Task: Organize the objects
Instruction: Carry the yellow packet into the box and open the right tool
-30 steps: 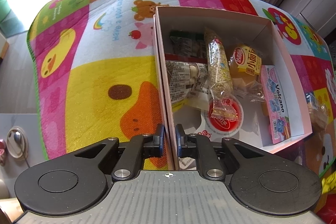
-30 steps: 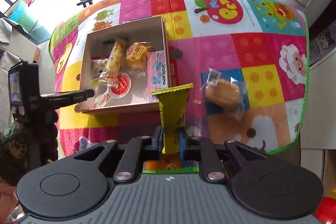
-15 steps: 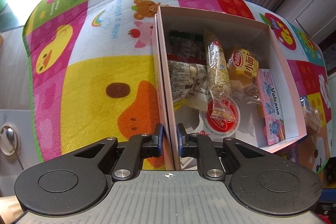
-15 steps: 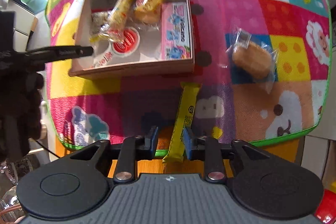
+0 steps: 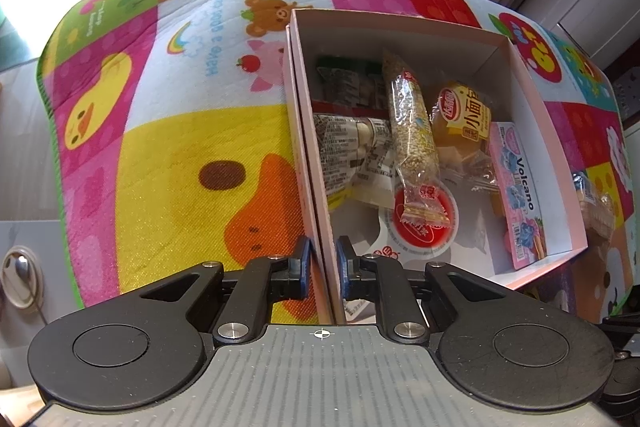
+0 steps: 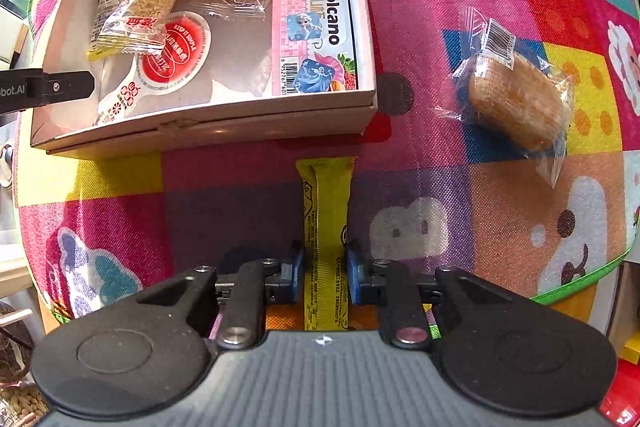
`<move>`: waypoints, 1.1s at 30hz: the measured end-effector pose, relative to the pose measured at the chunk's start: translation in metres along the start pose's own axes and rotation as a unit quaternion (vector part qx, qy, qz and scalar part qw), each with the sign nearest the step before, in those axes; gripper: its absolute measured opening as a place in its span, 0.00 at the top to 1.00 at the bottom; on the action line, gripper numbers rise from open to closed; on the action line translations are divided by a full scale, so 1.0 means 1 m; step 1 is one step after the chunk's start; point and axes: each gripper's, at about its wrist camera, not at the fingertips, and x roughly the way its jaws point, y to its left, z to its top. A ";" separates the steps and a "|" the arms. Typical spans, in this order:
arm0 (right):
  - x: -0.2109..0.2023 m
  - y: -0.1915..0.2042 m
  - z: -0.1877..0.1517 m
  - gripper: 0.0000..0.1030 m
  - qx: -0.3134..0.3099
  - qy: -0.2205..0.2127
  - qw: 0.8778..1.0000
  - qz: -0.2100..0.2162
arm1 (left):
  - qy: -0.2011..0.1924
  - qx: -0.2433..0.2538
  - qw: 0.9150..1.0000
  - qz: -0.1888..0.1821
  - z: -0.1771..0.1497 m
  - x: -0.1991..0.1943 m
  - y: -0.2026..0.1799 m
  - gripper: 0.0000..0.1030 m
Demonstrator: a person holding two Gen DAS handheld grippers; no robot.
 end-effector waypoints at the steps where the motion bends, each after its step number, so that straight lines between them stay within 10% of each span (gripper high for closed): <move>1: -0.001 -0.001 -0.002 0.80 0.003 0.002 1.000 0.003 | 0.000 0.003 1.000 -0.001 0.000 0.000 0.000 0.84; 8: -0.058 -0.011 -0.023 0.80 0.049 0.025 0.993 0.102 | 0.004 0.012 1.000 -0.007 0.001 0.000 0.001 0.84; 18: -0.142 -0.007 0.018 0.81 0.113 -0.090 0.970 0.193 | 0.003 0.012 1.000 -0.011 0.000 0.000 0.002 0.84; 29: -0.102 0.006 0.070 0.79 0.119 -0.100 0.970 0.188 | 0.002 0.014 1.000 -0.011 0.000 0.000 0.001 0.84; 33: -0.103 -0.004 0.067 0.55 0.121 -0.110 0.972 0.167 | 0.002 0.012 1.000 -0.011 0.000 0.000 0.001 0.84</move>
